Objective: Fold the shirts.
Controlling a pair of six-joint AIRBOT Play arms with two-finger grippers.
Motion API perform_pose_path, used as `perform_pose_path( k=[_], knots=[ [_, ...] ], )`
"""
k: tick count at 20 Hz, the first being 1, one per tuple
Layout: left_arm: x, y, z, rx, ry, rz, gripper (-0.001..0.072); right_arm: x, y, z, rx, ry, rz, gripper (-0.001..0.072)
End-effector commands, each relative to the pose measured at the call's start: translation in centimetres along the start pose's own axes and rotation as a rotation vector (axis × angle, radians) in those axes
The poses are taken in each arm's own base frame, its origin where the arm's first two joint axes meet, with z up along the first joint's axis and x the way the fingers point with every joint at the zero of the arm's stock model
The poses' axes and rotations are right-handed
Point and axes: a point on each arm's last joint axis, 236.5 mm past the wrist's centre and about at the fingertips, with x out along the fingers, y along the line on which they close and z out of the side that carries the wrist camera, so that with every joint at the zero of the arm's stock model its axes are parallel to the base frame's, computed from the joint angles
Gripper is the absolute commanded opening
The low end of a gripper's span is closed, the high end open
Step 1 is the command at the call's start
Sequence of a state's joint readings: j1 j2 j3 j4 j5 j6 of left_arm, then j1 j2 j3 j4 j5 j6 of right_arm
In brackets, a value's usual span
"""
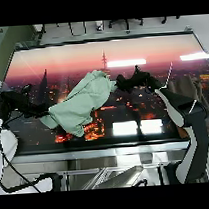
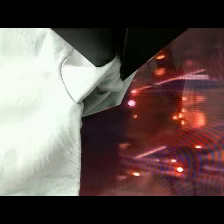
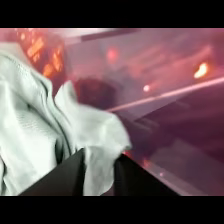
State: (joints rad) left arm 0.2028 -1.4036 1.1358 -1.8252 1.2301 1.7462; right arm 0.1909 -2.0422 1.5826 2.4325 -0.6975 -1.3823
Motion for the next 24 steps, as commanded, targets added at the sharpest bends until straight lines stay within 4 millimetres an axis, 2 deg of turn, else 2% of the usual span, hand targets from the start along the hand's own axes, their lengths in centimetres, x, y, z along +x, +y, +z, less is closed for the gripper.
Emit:
perform_pose_path(
  k=[1,3,5,6,7,8,9,10,12,13,14,15,16,17,19,21,23,24],
  knots=[
    [-0.1,0.0,0.2,0.0,-0.008,-0.001,0.0018,0.6,-0.2,1.1,0.019,-0.036,0.001,0.0033],
    [-0.1,-0.1,0.3,-0.002,-0.011,-0.005,0.0019,0.5,0.3,1.9,0.009,-0.065,0.014,0.0018],
    [-0.4,-0.2,0.6,0.001,-0.022,-0.005,0.0019,-0.5,2.2,2.4,-0.059,-0.066,0.04,0.0017],
    [-1.3,-0.4,1.3,0.009,-0.039,-0.005,0.0018,-1.7,3.8,2.8,-0.109,-0.074,0.065,0.0017],
    [-3.3,-0.8,2.5,0.025,-0.085,-0.002,0.0018,-3.7,6.1,3.4,-0.157,-0.092,0.099,0.0017],
    [-6.5,-1.4,4.2,0.048,-0.163,0.005,0.0018,-7.0,9.2,4.5,-0.229,-0.133,0.147,0.0016],
    [-10.4,-2.3,5.8,0.076,-0.261,0.013,0.0018,-11.4,12.9,5.5,-0.303,-0.189,0.203,0.0017],
    [-15.2,-3.4,7.2,0.108,-0.378,0.024,0.0018,-16.5,16.5,6.3,-0.387,-0.259,0.258,0.0016],
    [-27.4,-6.3,8.6,0.181,-0.669,0.051,0.0018,-29.0,23.5,6.8,-0.522,-0.436,0.367,0.0017],
    [-34.3,-7.9,8.2,0.187,-0.85,0.054,0.0018,-35.7,26.4,6.0,-0.589,-0.529,0.416,0.0016],
    [-40.4,-9.4,7.2,0.189,-1.017,0.048,0.0018,-41.5,28.6,4.6,-0.651,-0.608,0.458,0.0016],
    [-46.5,-11.0,5.2,0.189,-1.186,0.031,0.0018,-47.4,30.3,2.7,-0.719,-0.699,0.494,0.0016],
    [-51.8,-12.4,2.7,0.18,-1.336,0.003,0.0018,-52.2,31.4,0.4,-0.77,-0.782,0.523,0.0016],
    [-55.8,-13.5,0.1,0.179,-1.458,-0.022,0.0018,-56.9,32.2,-2.3,-0.837,-0.872,0.542,0.0016],
    [-61.5,-15.2,-5.4,0.211,-1.653,-0.039,0.0018,-65.0,33.1,-8.1,-0.969,-1.054,0.57,0.0017],
    [-64.5,-16.0,-9.9,0.232,-1.768,-0.037,0.0018,-71.6,33.0,-13.5,-1.048,-1.224,0.581,0.0016],
    [-65.5,-16.5,-12.6,0.246,-1.812,-0.037,0.0018,-75.2,32.0,-16.9,-1.094,-1.341,0.528,0.0016],
    [-65.6,-16.6,-13.2,0.249,-1.818,-0.037,0.0018,-75.8,31.5,-17.7,-1.111,-1.367,0.49,0.0016]
  ],
)
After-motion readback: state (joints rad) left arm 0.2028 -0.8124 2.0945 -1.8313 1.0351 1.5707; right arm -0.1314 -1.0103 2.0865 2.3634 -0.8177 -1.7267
